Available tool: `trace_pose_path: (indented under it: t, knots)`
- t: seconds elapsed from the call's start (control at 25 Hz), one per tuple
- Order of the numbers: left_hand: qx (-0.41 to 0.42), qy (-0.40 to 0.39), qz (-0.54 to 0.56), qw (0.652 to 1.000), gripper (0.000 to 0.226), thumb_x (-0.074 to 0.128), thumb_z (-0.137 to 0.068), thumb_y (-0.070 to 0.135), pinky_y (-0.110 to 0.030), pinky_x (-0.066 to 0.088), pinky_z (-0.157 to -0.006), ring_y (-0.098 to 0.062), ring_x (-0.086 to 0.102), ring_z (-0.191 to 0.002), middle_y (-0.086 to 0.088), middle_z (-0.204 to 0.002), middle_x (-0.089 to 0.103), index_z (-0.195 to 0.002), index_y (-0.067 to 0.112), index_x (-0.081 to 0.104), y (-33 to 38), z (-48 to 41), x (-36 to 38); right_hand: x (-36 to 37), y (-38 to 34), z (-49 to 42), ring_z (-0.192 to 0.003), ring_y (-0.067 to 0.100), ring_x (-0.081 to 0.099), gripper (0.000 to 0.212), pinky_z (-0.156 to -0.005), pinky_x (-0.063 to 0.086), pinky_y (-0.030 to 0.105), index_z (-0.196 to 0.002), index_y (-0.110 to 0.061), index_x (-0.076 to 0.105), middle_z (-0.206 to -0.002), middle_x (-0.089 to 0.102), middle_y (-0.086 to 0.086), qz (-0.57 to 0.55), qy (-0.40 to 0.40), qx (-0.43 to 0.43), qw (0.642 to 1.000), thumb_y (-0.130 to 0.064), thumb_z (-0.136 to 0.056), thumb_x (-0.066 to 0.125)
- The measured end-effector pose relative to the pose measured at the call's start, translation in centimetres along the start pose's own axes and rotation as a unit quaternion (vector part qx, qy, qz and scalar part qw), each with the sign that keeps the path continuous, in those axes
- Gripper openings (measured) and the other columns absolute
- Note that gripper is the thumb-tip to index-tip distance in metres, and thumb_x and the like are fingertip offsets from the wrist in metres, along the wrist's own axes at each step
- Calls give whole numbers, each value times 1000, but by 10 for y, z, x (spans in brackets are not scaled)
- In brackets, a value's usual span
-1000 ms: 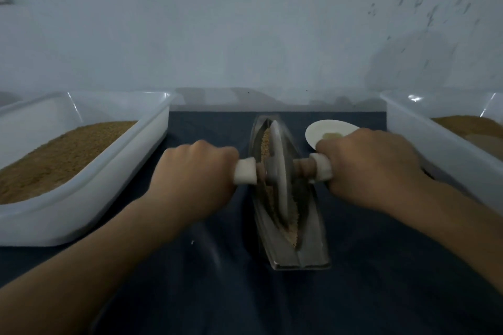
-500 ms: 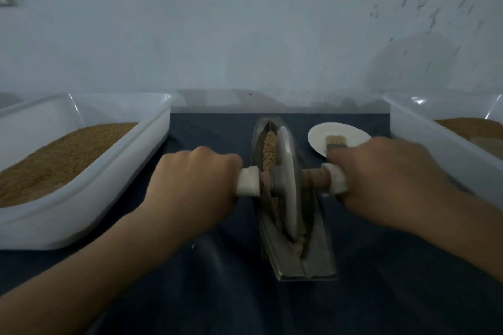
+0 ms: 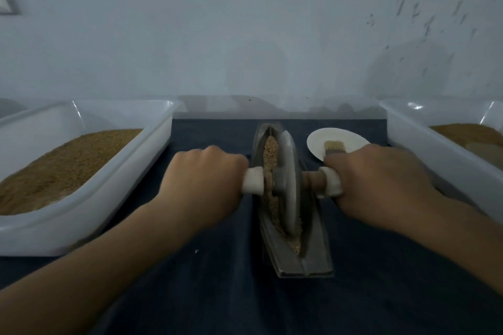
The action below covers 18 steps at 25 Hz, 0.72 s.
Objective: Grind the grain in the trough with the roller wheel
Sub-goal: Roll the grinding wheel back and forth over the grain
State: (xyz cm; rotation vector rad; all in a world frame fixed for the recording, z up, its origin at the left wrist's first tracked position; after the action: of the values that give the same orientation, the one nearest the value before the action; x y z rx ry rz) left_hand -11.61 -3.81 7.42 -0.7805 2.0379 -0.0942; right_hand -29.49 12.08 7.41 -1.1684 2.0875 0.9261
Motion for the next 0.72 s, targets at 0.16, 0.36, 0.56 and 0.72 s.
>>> trace_pose_path:
  t: [0.16,0.36,0.56,0.72]
  knots:
    - [-52,-22,-14,998,31,72,-72,34,-25,21,-46,-21,34,-47,9,-57,22,-68,30,42,-7,-16,23,13,-2,-28,-48,6,27,26,-46,20,19,-67,-33,47,-59,38,-13,40,-56,34,997,-39,-66,72]
    - [-100,-84,15,991,16,64,-87,39,-35,34,-61,-31,63,-80,-2,-80,55,-92,24,61,-13,-69,41,40,8,-72,-78,21,59,7,-64,41,32,-85,-32,61,-85,61,-4,-48,-195,119,972,-31,-84,68]
    - [-18,14,16,1000,40,75,-67,41,-19,9,-47,-16,32,-41,12,-52,31,-67,33,35,-10,6,6,-6,-2,-4,-45,8,14,41,-48,7,17,-72,-32,32,-55,20,-13,39,33,-4,999,-37,-60,71]
    - [-36,-23,-23,999,36,71,-71,39,-22,17,-46,-16,29,-44,11,-53,31,-67,31,37,-9,1,15,4,0,-15,-49,1,8,44,-48,8,17,-71,-34,35,-57,17,-15,44,-12,15,999,-39,-61,77]
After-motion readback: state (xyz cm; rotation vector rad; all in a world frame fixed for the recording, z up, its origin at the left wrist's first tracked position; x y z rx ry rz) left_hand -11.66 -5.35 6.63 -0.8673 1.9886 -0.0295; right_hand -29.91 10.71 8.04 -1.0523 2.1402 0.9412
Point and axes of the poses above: each hand's wrist, its own z-axis away from the middle knuckle, its own x-axis out of the palm, y = z × x, the point moved 5 cm from there along -z, towards the middle knuckle
